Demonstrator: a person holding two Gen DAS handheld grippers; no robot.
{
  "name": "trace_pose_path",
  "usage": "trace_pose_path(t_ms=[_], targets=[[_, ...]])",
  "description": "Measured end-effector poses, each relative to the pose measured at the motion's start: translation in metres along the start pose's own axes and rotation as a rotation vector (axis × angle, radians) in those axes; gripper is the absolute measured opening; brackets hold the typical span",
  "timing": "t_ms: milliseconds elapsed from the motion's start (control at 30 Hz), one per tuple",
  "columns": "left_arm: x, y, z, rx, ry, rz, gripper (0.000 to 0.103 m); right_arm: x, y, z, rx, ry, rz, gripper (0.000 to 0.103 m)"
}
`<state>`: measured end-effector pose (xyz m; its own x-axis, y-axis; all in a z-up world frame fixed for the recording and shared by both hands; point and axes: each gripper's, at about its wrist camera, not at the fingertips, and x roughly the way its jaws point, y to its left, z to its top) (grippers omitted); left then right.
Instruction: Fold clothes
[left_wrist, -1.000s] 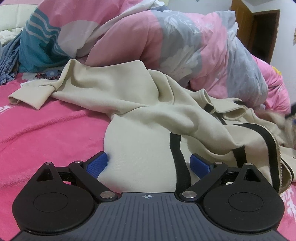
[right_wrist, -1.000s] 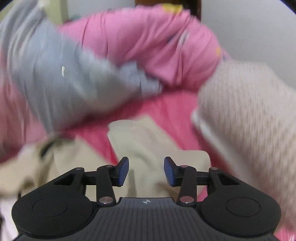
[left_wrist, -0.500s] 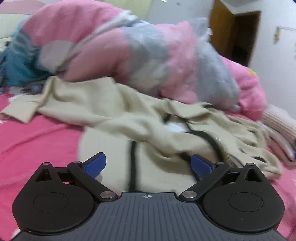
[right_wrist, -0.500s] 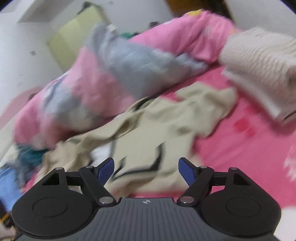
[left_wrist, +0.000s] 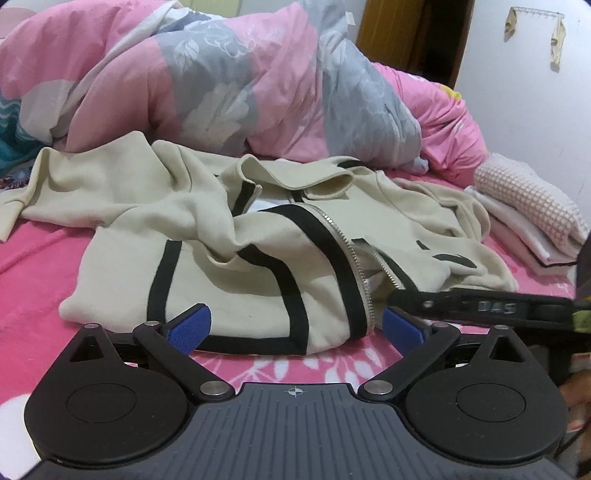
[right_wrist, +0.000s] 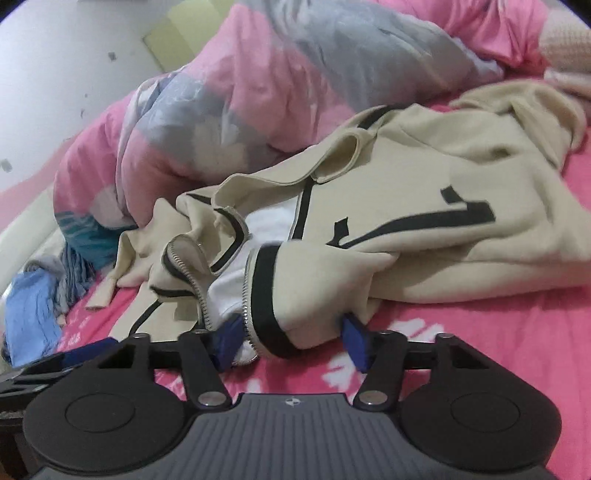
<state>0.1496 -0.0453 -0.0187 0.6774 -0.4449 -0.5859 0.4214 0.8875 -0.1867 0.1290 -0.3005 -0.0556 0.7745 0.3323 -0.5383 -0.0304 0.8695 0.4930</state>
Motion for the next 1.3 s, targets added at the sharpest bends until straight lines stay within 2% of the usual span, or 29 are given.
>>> trace_pose_path(t_ms=[67,100,333,533,633,767,833,933,1000,1067,1167,1300], targets=[[0.003,-0.003,0.0,0.003,0.004,-0.007,0.1,-0.005,-0.01,0.0,0.022,-0.03,-0.005,0.024],[0.005,-0.004,0.0,0.004,0.007,-0.012,0.1,-0.007,-0.014,0.0,0.033,-0.044,-0.008,0.02],[0.017,-0.014,0.0,0.01,0.019,-0.051,0.1,-0.064,-0.039,0.025,0.042,-0.249,-0.062,0.016],[0.023,-0.017,0.003,0.017,0.019,-0.056,0.1,-0.121,-0.072,0.066,-0.007,-0.442,-0.217,0.016],[0.028,-0.014,0.005,0.001,0.024,-0.048,0.1,-0.14,-0.108,0.083,0.066,-0.507,-0.304,0.016],[0.039,-0.011,0.01,-0.031,0.026,-0.033,0.1,-0.137,-0.167,0.087,0.207,-0.513,-0.429,0.016],[0.044,-0.009,0.013,-0.051,0.023,-0.021,0.099,-0.122,-0.195,0.082,0.268,-0.424,-0.479,0.018],[0.05,-0.008,0.02,-0.069,0.014,0.002,0.097,-0.118,-0.222,0.062,0.417,-0.346,-0.451,0.033],[0.054,-0.009,0.023,-0.074,0.009,0.012,0.095,-0.133,-0.221,0.045,0.443,-0.376,-0.396,0.054],[0.057,-0.011,0.025,-0.072,0.007,0.009,0.092,-0.151,-0.216,0.027,0.456,-0.415,-0.357,0.066],[0.064,-0.014,0.026,-0.074,0.03,0.023,0.075,-0.177,-0.205,0.004,0.446,-0.463,-0.316,0.066],[0.07,-0.016,0.023,-0.097,0.055,0.041,0.056,-0.195,-0.187,-0.009,0.395,-0.459,-0.262,0.066]])
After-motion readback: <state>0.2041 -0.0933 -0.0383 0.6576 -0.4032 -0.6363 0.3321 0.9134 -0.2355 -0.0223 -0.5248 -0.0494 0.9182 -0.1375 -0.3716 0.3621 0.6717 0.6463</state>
